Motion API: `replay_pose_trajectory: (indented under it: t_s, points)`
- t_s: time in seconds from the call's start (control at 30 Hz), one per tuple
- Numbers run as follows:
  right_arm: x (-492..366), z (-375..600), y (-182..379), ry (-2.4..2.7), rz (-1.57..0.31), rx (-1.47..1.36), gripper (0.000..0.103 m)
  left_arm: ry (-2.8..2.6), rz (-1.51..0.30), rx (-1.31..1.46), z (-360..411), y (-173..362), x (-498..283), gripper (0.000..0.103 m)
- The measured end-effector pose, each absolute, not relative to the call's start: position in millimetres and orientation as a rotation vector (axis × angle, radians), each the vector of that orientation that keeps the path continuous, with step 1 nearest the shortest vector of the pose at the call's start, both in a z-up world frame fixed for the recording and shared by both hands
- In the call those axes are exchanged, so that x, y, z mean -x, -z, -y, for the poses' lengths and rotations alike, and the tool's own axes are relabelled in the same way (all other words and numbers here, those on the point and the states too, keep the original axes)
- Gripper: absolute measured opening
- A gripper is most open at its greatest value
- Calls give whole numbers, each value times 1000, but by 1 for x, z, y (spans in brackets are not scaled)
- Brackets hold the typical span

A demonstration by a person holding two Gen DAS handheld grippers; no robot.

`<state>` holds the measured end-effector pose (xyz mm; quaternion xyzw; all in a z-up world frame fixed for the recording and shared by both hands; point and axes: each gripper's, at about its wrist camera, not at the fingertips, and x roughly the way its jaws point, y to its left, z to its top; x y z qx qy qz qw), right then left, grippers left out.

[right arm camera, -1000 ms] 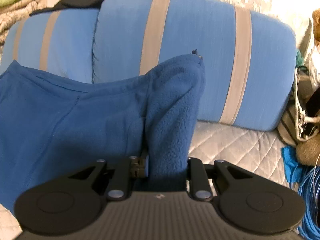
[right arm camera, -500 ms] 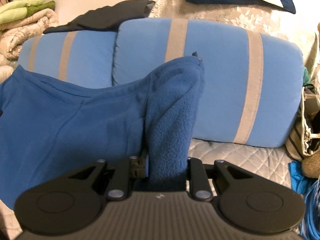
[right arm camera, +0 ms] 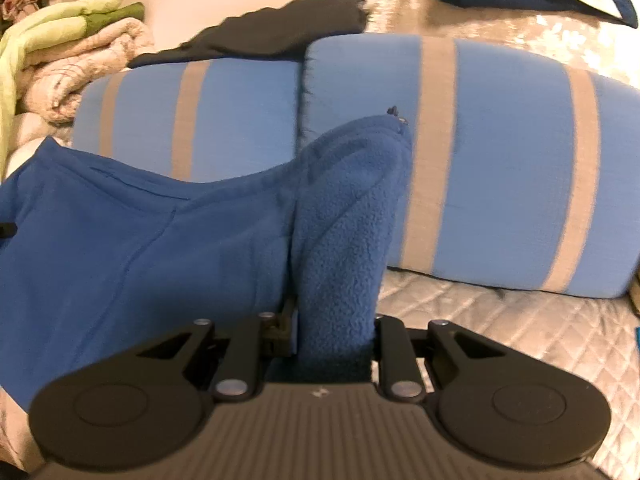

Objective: Fold clothes

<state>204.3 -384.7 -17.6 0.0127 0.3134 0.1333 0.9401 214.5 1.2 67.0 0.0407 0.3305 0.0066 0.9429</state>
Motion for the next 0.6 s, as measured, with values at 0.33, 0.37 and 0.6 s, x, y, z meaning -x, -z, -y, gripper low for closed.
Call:
replay_pose_trajectory:
  t_s: [0.33, 0.37, 0.6]
  points:
    - [-226, 304, 14, -363, -629, -3, 45, -130, -593, -230, -66, -88, -221, 40]
    - [-232, 293, 20, -350, -629, 15, 52, -179, -578, -291, -70, -76, -229, 55]
    - [-247, 260, 68, -241, -670, 60, 103, -418, -584, -248, -96, -27, -241, 78]
